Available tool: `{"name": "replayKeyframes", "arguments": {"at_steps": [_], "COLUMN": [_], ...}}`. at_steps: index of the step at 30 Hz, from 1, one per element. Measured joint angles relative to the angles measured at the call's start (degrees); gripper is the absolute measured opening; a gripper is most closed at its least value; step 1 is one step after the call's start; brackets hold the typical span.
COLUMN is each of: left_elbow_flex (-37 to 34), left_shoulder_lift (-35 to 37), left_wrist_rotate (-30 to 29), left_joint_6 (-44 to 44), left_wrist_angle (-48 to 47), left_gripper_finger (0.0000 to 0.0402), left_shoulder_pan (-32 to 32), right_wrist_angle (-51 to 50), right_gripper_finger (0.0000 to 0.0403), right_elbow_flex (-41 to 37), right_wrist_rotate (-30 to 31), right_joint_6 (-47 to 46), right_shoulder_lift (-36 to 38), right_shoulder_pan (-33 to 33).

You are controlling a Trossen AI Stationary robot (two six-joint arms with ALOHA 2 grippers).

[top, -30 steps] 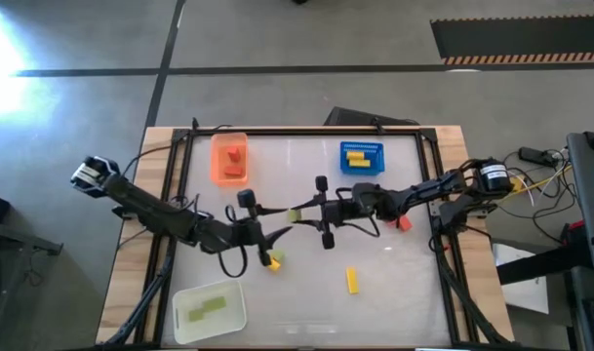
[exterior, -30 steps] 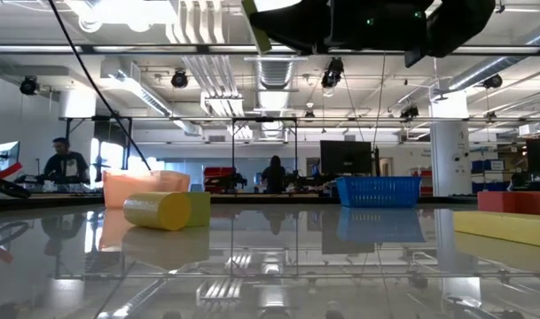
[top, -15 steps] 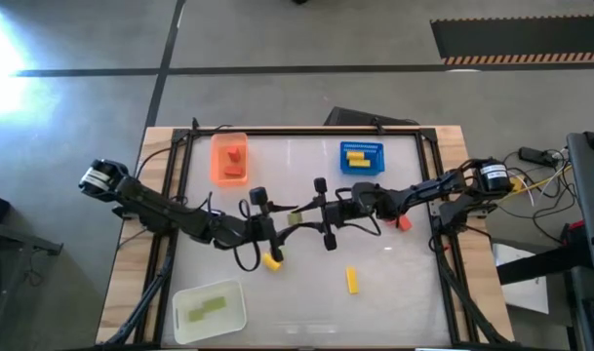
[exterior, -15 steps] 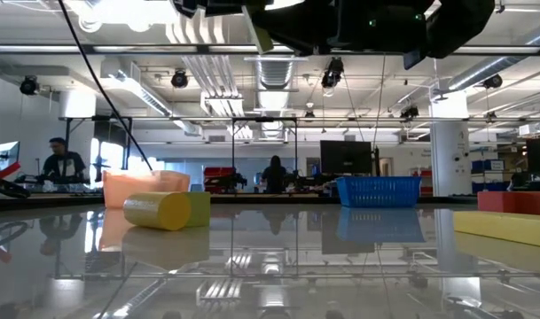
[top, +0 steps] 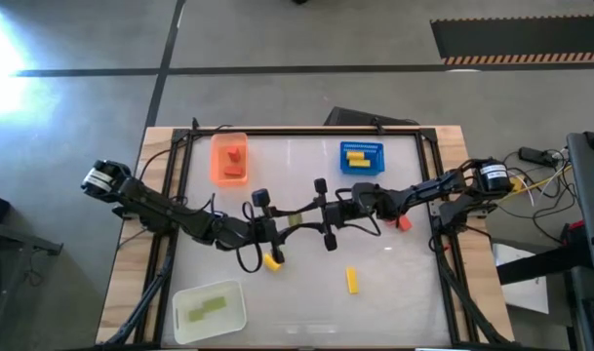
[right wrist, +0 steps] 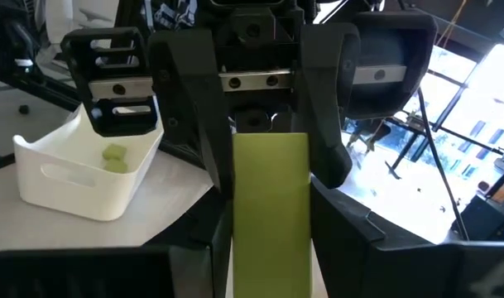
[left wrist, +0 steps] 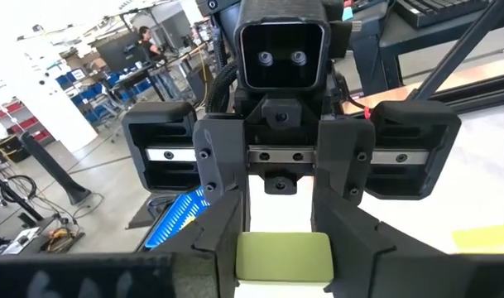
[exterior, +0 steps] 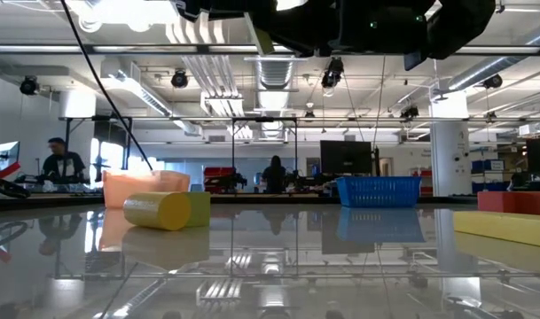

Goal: Sort & place blocks by color
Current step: Put the green wooden block into the white bin

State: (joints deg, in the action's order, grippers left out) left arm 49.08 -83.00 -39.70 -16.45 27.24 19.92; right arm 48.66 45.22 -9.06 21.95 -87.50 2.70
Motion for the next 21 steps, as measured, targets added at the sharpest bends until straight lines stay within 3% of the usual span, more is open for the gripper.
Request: {"name": "replayKeyframes", "arguments": {"at_steps": [5, 15, 21], "left_elbow_flex": [0.00, 0.00, 0.00], "left_shoulder_lift": [0.00, -0.07, -0.04], "left_wrist_rotate": [0.00, -0.85, -0.90], "left_joint_6": [-0.02, -0.50, -0.37], "left_wrist_angle": [0.00, -0.23, -0.28], "left_gripper_finger": [0.0113, 0.0113, 0.0113], "left_shoulder_pan": [0.00, -0.07, -0.07], "right_wrist_angle": [-0.07, -2.10, -7.50], "right_gripper_finger": [0.0118, 0.0243, 0.0281], "right_elbow_flex": [0.00, 0.00, 0.00], "right_wrist_rotate": [0.02, 0.10, 6.23], "right_joint_6": [-0.04, -2.66, -2.59], "right_shoulder_lift": [0.00, 0.00, 1.95], "right_shoulder_pan": [0.00, -0.09, -0.09]}}
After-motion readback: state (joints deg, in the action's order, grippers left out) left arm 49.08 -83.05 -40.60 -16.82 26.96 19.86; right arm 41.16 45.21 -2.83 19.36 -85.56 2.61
